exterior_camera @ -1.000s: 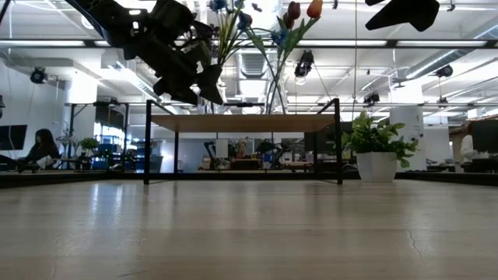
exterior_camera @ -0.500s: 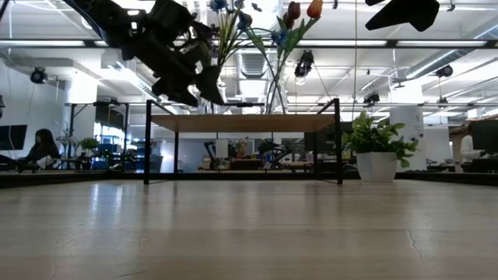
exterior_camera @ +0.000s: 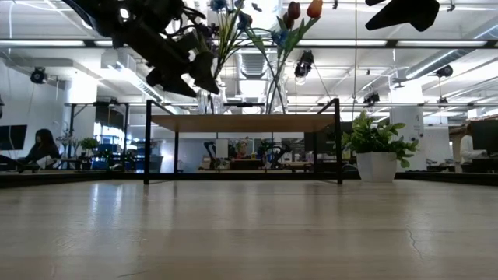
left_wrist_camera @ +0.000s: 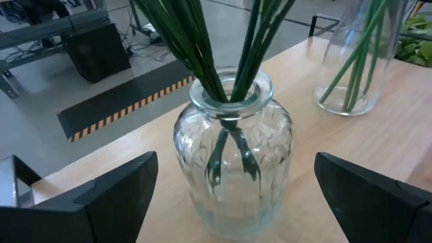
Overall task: Pick and place flowers into a vace then onto a shelf
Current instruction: Return to Home Position
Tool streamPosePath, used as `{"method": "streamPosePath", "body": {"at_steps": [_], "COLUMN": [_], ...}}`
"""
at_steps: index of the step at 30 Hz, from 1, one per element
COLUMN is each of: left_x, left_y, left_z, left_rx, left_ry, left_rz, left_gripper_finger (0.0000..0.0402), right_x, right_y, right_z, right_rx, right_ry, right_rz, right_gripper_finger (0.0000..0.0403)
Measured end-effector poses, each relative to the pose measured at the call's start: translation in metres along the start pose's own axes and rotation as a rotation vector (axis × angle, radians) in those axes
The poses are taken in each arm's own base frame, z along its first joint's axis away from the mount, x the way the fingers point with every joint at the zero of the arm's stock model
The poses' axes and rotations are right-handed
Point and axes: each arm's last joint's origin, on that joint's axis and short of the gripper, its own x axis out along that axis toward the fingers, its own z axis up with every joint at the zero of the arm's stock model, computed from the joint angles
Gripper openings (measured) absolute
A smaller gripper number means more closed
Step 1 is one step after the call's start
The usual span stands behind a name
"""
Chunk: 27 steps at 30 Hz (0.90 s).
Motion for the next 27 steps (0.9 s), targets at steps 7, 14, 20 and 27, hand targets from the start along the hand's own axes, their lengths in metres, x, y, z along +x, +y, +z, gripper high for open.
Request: {"method": "streamPosePath", "body": {"at_steps": [7,14,20,27], "left_x": [-0.018,-0.037,-0.058,-0.094], "left_y": [0.0,-0.002,-0.004,0.004], "left_z": [0.005,0.014,0.021,0.024], "left_rx": [0.014,-0.003,-0.011,-0.106], "left_ry": [0.009,-0.042,-0.076,-0.022], "left_rz": [-0.039,-0.09,-0.165,-0.329], "left_gripper_finger": [0.0382,0.0382,0.0382,0.0382], "right_x": [0.0,0.0,0.0,-0.001], "right_y": [0.0,0.0,0.0,-0.001], "right_z": [0.0,0.0,0.0,0.001], "right_rx": [-0.008,-0.008,-0.008,0.034], "right_ry": [0.0,0.0,0.0,-0.005], "right_rz": [0.0,0.0,-0.001,0.008], "right_gripper_finger": [0.0242,0.0242,0.0242,0.0242]}}
